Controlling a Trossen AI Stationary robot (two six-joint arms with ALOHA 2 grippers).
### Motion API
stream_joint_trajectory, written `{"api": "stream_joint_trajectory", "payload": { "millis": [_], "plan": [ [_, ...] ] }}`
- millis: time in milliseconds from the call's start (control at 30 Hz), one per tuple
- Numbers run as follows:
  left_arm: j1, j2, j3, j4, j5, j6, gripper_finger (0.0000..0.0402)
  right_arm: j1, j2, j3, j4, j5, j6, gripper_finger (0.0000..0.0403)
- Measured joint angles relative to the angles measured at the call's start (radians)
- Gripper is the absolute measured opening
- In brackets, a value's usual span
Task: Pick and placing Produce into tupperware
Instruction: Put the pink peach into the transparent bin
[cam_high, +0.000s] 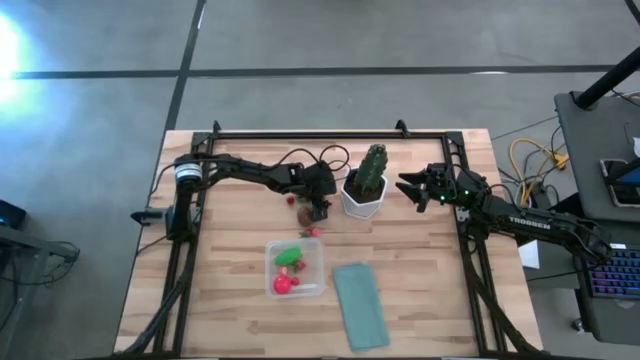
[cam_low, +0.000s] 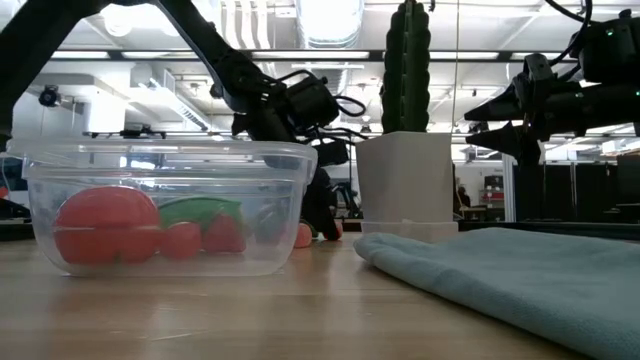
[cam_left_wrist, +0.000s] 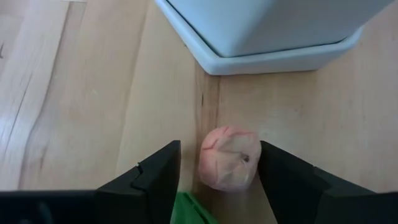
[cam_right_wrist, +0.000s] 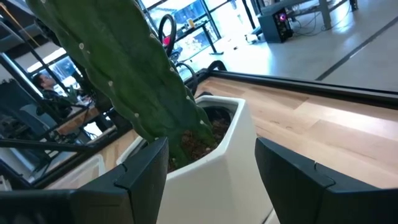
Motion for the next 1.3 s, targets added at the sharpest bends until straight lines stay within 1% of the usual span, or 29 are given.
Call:
{"api": "stream_joint_trajectory", "payload": {
  "millis": [100, 333, 433, 567, 667, 800, 900, 1000, 1100, 1200, 1300],
  "plan": [
    [0.001, 0.0, 0.0, 0.0, 0.002, 0.007, 0.0173, 0.0, 0.0, 0.0, 0.0, 0.0, 0.0, 0.0233],
    [0.001, 0.0, 0.001, 0.0, 0.003, 0.007, 0.01, 0.0, 0.0, 0.0, 0.0, 0.0, 0.0, 0.0233],
    [0.001, -0.004, 0.001, -0.002, -0.004, 0.007, 0.0083, 0.0, 0.0, 0.0, 0.0, 0.0, 0.0, 0.0233],
    [0.002, -0.036, 0.001, -0.012, -0.007, 0.005, 0.0082, 0.0, 0.0, 0.0, 0.0, 0.0, 0.0, 0.0233],
    [-0.002, -0.097, 0.001, -0.087, -0.005, -0.002, 0.0086, 0.0, 0.0, 0.0, 0.0, 0.0, 0.0, 0.0233],
    [-0.026, -0.246, 0.001, -0.242, 0.002, -0.002, 0.0087, 0.0, 0.001, 0.0, 0.0, 0.0, 0.0, 0.0233],
    [-0.058, -0.38, -0.024, -0.329, 0.047, -0.002, 0.0087, 0.0, 0.0, 0.0, 0.0, 0.0, 0.0, 0.0233],
    [-0.117, -0.488, -0.061, -0.38, 0.126, -0.002, 0.0087, 0.0, 0.0, 0.0, 0.0, 0.0, 0.0, 0.0233],
    [-0.206, -0.557, -0.106, -0.443, 0.148, -0.009, 0.0087, 0.0, 0.0, 0.0, 0.0, 0.0, 0.0, 0.0233],
    [-0.292, -0.591, -0.154, -0.458, 0.154, -0.098, 0.0087, 0.0, 0.0, 0.0, 0.0, 0.0, 0.0, 0.0233],
    [-0.374, -0.604, -0.186, -0.401, 0.194, -0.187, 0.0087, 0.0, 0.0, 0.0, -0.001, 0.0, 0.0, 0.0233]
  ]
}}
